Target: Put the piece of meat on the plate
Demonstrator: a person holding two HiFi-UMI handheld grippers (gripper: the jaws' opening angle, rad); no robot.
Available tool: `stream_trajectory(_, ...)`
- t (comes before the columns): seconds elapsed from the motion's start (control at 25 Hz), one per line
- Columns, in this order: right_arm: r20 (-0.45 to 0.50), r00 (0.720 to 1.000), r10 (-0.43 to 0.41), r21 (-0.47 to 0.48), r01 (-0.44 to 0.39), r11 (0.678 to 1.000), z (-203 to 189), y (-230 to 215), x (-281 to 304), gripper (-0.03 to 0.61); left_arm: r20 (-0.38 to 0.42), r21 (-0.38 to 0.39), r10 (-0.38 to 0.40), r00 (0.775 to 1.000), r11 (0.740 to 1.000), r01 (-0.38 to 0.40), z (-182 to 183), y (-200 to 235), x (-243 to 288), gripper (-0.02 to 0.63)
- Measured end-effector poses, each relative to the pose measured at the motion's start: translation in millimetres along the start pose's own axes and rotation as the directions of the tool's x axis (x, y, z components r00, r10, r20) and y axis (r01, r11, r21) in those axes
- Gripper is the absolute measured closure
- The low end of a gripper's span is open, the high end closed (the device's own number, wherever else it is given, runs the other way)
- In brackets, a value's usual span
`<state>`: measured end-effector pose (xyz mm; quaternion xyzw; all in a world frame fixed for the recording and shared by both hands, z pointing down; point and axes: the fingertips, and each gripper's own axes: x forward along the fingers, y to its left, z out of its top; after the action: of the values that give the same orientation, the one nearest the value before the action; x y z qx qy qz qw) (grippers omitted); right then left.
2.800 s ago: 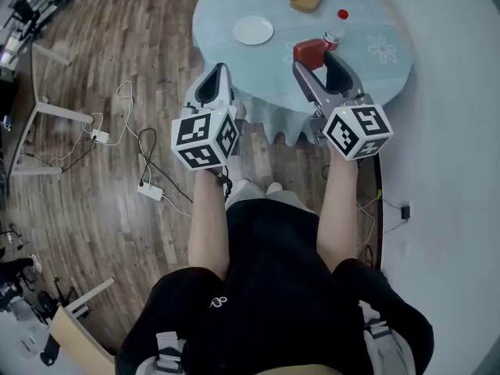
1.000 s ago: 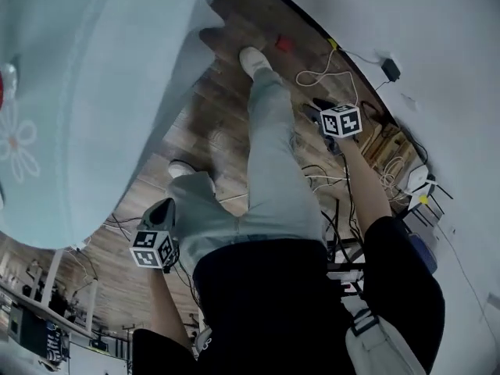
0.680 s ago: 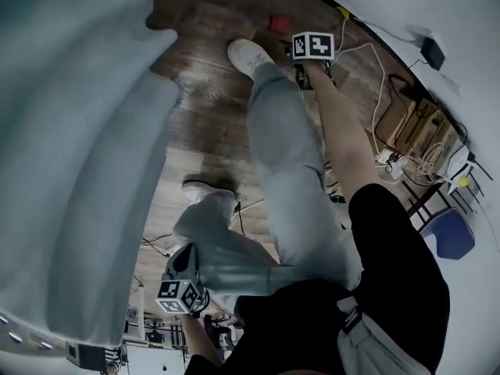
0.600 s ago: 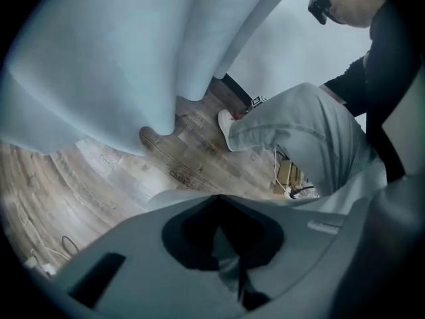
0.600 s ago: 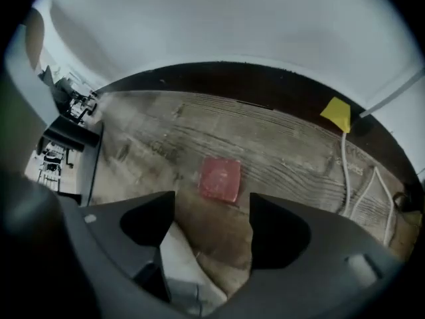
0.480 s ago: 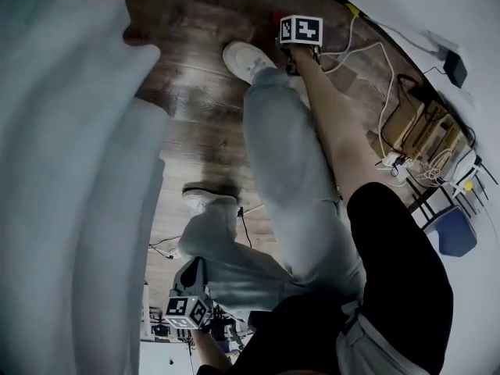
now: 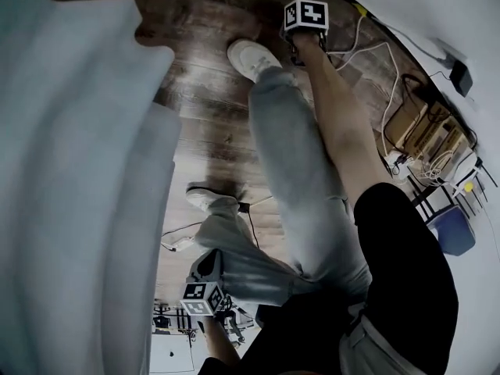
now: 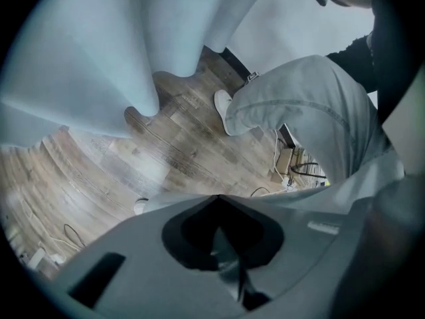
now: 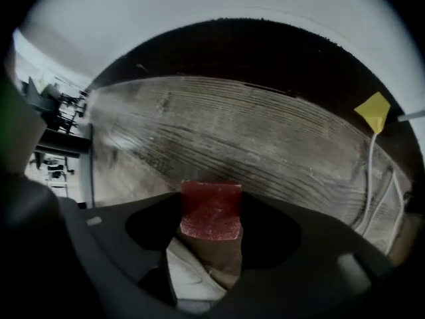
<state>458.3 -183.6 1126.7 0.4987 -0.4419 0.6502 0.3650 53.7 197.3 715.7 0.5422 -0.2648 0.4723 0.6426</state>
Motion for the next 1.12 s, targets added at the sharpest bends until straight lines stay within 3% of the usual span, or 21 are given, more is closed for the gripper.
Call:
stream_trajectory(0.12, 0.051, 0.979, 0.195, -0.024, -0.194, 0.981, -5.3, 32.1, -38.2, 0.293, -0.053, 0.046, -0.017, 0.998, 0.999, 0.020, -11.3, -15.8, 0.3, 0.615)
stream_trajectory(0.24, 0.104, 0.901, 0.422, -0.122, -0.409, 0.904, -18.9, 86.0, -116.0, 0.293, -0.045, 0.128, -0.063, 0.997, 0.989, 0.069, -29.9, -46.8, -16.8, 0.615)
stream_trajectory(0.32, 0.073, 0.839, 0.540, -0.262, -0.506, 0.822, -34.4, 131.7, -185.4, 0.294, 0.015, 0.211, -0.097, 0.995, 0.973, 0.092, -29.4, -68.5, -35.1, 0.615)
stream_trajectory(0.4, 0.001, 0.770, 0.638, -0.408, -0.582, 0.703, -66.2, 183.6, -269.8, 0.293, 0.147, 0.276, -0.153, 0.977, 0.955, 0.108, -16.5, -92.3, -66.3, 0.615)
stream_trajectory(0.44, -0.034, 0.727, 0.686, -0.469, -0.617, 0.631, -87.6, 211.0, -319.0, 0.293, 0.239, 0.287, -0.200, 0.950, 0.949, 0.128, -7.3, -105.0, -86.8, 0.615)
stream_trajectory(0.48, -0.065, 0.678, 0.733, -0.524, -0.648, 0.553, -110.9, 239.8, -372.4, 0.293, 0.344, 0.287, -0.262, 0.902, 0.944, 0.165, 2.6, -117.5, -111.3, 0.615)
stream_trajectory(0.52, -0.095, 0.624, 0.776, -0.576, -0.670, 0.468, -136.7, 271.2, -428.8, 0.293, 0.452, 0.284, -0.338, 0.826, 0.932, 0.226, 11.6, -128.9, -141.4, 0.615)
stream_trajectory(0.56, -0.127, 0.570, 0.812, -0.629, -0.679, 0.378, -165.8, 305.3, -486.5, 0.293, 0.552, 0.291, -0.419, 0.721, 0.907, 0.304, 17.6, -138.9, -178.3, 0.615)
stream_trajectory(0.6, -0.162, 0.522, 0.837, -0.683, -0.672, 0.287, -197.8, 341.1, -543.5, 0.293, 0.632, 0.320, -0.500, 0.593, 0.864, 0.388, 19.2, -147.0, -221.2, 0.614)
stream_trajectory(0.68, -0.223, 0.446, 0.867, -0.774, -0.622, 0.121, -268.2, 413.4, -650.2, 0.293, 0.716, 0.422, -0.624, 0.312, 0.743, 0.519, 5.2, -156.1, -315.8, 0.565)
stream_trajectory(0.72, -0.245, 0.415, 0.876, -0.809, -0.586, 0.051, -306.4, 446.9, -698.7, 0.293, 0.728, 0.473, -0.661, 0.182, 0.676, 0.565, -9.2, -156.2, -362.5, 0.492)
stream_trajectory(0.8, -0.297, 0.347, 0.890, -0.860, -0.502, -0.091, -384.9, 508.5, -786.5, 0.293, 0.722, 0.552, -0.690, -0.046, 0.535, 0.639, -42.4, -148.8, -451.8, 0.372)
stream_trajectory(0.88, -0.404, 0.245, 0.881, -0.861, -0.428, -0.276, -458.8, 565.5, -862.3, 0.293, 0.687, 0.628, -0.685, -0.242, 0.392, 0.672, -72.4, -140.0, -537.2, 0.365)
stream_trajectory(0.92, -0.473, 0.190, 0.860, -0.838, -0.397, -0.374, -492.9, 589.4, -893.6, 0.293, 0.655, 0.668, -0.686, -0.316, 0.330, 0.667, -87.4, -139.1, -575.0, 0.365)
stream_trajectory(1.0, -0.601, 0.104, 0.793, -0.770, -0.341, -0.539, -551.8, 620.5, -940.6, 0.293, 0.572, 0.735, -0.702, -0.425, 0.208, 0.645, -117.3, -144.6, -631.2, 0.365)
stream_trajectory(1.08, -0.706, 0.051, 0.706, -0.687, -0.291, -0.666, -591.1, 634.7, -969.4, 0.293, 0.482, 0.774, -0.708, -0.516, 0.068, 0.630, -139.9, -152.2, -664.0, 0.365)
stream_trajectory(1.12, -0.754, 0.039, 0.656, -0.640, -0.266, -0.721, -603.4, 640.4, -978.9, 0.293, 0.433, 0.791, -0.709, -0.556, 0.003, 0.612, -148.7, -155.2, -677.7, 0.365)
